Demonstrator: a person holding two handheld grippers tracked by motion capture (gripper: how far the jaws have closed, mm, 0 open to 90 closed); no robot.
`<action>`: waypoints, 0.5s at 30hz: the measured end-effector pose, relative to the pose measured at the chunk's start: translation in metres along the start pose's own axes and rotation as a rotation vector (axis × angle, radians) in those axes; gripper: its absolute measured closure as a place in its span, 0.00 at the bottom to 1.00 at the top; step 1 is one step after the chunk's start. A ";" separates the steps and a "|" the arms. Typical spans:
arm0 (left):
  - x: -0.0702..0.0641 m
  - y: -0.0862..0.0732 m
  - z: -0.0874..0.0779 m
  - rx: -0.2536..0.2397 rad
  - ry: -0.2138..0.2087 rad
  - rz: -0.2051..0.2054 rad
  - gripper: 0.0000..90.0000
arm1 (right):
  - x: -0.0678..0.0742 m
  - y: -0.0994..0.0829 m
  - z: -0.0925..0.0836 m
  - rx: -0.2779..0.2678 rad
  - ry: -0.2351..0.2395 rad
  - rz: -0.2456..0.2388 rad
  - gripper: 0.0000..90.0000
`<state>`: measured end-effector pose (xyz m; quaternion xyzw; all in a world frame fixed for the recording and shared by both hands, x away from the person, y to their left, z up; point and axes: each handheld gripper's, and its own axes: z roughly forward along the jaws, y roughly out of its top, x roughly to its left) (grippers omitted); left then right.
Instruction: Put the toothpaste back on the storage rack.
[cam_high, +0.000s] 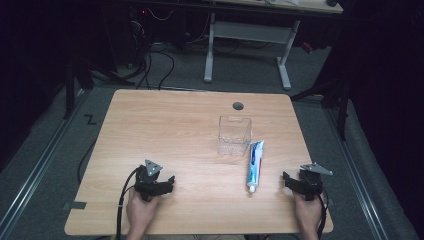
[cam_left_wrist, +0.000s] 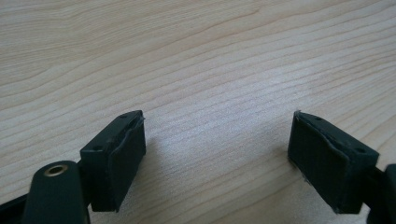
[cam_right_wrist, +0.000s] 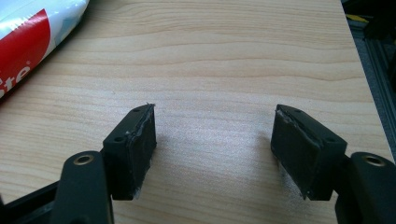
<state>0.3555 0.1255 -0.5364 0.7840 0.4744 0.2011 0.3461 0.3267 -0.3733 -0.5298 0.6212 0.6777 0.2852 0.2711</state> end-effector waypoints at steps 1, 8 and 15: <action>0.000 0.000 0.000 0.000 0.000 0.000 0.22 | 0.000 0.000 0.000 0.000 0.000 0.000 0.34; 0.000 0.000 0.000 0.000 0.000 0.000 0.22 | 0.000 0.000 0.000 -0.003 0.000 0.000 0.34; 0.000 0.000 0.000 0.000 0.000 0.000 0.22 | 0.000 0.000 0.000 -0.003 0.000 -0.008 0.34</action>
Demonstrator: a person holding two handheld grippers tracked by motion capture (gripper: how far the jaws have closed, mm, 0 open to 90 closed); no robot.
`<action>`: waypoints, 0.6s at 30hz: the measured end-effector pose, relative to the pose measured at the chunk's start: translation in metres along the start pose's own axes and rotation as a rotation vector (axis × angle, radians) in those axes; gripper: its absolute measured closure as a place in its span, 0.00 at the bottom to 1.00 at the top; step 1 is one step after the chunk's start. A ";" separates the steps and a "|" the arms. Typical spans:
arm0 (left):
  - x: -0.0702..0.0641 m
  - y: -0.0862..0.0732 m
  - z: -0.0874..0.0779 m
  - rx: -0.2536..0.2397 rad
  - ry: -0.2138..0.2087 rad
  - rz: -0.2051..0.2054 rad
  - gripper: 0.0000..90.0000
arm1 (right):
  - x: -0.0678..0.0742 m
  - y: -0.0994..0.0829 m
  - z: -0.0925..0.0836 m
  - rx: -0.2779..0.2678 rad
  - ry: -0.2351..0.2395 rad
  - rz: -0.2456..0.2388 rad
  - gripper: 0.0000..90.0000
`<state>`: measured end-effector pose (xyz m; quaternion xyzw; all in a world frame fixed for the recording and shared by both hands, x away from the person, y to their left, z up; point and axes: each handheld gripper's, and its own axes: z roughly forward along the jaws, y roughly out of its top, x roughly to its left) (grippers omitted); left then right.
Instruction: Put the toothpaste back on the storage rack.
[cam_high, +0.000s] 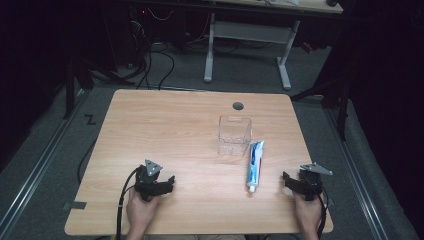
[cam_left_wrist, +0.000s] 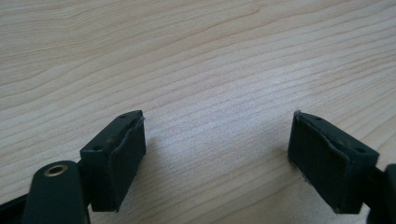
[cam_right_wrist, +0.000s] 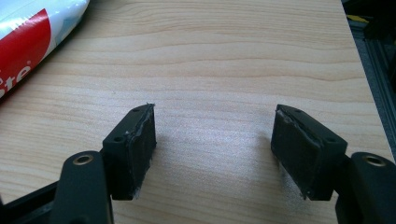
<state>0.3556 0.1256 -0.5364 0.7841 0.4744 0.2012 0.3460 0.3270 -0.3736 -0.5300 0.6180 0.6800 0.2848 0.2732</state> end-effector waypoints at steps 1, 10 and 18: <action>0.000 0.000 0.000 0.000 0.000 0.000 0.22 | 0.000 0.000 0.000 0.001 -0.001 0.006 0.34; 0.000 0.000 0.000 0.000 0.001 -0.002 0.22 | 0.000 0.000 0.000 0.001 0.000 0.003 0.34; 0.000 0.000 0.000 -0.001 0.002 -0.003 0.22 | 0.001 0.001 0.001 0.000 0.009 -0.003 0.34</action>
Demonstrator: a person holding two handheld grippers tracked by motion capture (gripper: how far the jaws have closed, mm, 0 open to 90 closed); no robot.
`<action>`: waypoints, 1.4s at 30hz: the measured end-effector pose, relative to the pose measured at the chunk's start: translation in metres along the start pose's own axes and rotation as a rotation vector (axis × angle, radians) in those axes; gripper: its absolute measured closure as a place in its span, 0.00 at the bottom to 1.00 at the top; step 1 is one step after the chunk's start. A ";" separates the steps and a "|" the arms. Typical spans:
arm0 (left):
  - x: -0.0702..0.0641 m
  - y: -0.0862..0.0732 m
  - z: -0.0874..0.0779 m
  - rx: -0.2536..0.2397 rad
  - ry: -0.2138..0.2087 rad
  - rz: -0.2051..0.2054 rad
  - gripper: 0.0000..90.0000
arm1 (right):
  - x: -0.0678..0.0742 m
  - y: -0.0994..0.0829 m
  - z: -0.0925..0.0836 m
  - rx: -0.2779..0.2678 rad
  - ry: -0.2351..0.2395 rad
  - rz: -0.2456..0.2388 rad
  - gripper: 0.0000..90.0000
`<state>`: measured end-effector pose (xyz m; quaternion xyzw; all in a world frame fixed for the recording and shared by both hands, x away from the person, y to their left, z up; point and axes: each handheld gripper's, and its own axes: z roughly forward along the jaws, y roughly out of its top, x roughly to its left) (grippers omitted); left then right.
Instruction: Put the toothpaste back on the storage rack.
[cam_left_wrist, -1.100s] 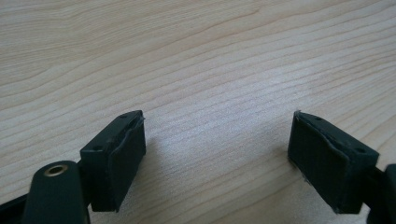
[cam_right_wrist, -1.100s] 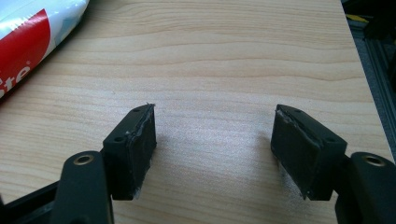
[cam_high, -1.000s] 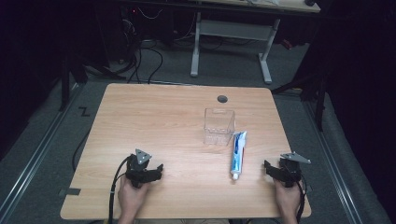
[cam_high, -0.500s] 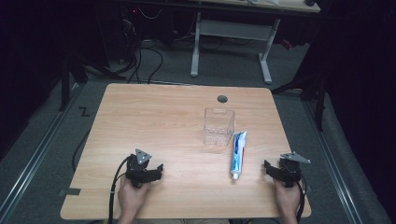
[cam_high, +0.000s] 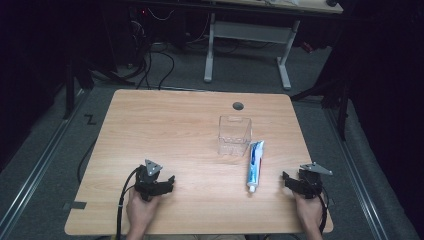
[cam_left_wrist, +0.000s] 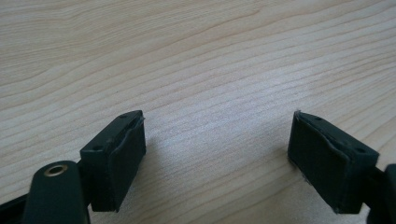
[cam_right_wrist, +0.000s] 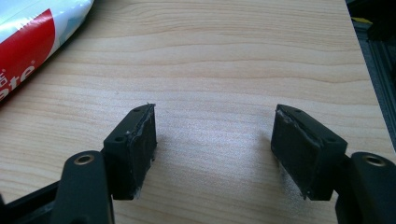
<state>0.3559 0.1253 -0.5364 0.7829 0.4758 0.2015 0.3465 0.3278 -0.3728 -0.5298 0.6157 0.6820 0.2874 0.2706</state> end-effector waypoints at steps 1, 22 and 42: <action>0.000 0.000 0.000 0.000 0.000 0.000 0.22 | 0.000 0.000 0.000 0.001 -0.002 0.007 0.34; 0.000 0.000 0.000 0.000 -0.002 -0.001 0.22 | 0.014 0.009 -0.014 -0.001 0.118 0.040 0.47; 0.000 0.000 0.000 0.001 -0.004 0.002 0.21 | 0.062 0.045 -0.039 -0.070 0.216 -0.092 0.54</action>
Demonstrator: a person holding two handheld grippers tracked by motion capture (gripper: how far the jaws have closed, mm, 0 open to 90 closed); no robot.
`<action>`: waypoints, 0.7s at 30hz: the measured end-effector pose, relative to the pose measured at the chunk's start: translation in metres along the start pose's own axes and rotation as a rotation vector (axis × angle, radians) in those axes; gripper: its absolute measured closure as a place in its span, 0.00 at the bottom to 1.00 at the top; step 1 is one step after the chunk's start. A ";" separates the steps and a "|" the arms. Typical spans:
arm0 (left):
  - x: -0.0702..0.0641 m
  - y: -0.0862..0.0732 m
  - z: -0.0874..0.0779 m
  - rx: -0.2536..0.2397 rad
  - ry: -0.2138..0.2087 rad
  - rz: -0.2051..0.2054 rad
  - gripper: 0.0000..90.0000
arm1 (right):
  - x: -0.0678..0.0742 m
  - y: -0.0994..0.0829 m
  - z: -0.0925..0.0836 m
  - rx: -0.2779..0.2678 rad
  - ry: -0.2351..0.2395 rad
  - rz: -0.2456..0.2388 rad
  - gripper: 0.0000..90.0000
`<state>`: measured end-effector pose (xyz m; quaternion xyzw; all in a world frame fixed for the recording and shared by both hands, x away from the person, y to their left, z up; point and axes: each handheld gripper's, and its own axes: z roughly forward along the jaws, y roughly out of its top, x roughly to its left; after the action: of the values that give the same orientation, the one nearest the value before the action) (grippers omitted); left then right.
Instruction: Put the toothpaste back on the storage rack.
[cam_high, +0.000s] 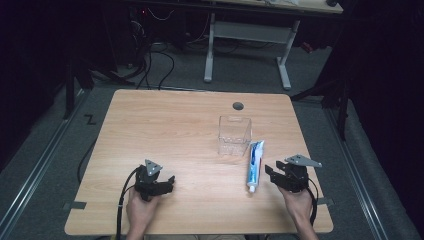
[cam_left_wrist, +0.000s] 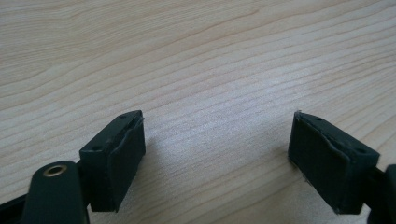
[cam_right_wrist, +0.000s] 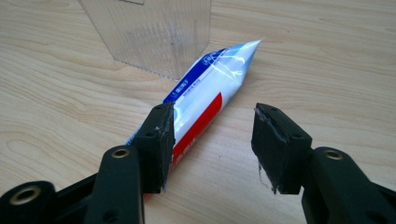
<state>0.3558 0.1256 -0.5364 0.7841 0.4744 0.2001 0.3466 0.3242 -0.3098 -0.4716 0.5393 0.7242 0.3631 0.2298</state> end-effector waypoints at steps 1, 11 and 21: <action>0.000 0.000 0.000 0.000 0.000 0.000 0.21 | 0.001 0.002 0.001 0.002 0.000 -0.002 0.53; 0.000 0.000 0.000 0.000 0.000 0.000 0.21 | 0.006 0.020 0.024 0.053 -0.010 0.002 0.40; 0.000 0.000 0.000 0.000 0.000 0.001 0.21 | 0.009 0.039 0.052 0.124 -0.010 0.011 0.37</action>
<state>0.3560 0.1256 -0.5364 0.7843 0.4740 0.2001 0.3467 0.3830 -0.2813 -0.4736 0.5584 0.7412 0.3160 0.1975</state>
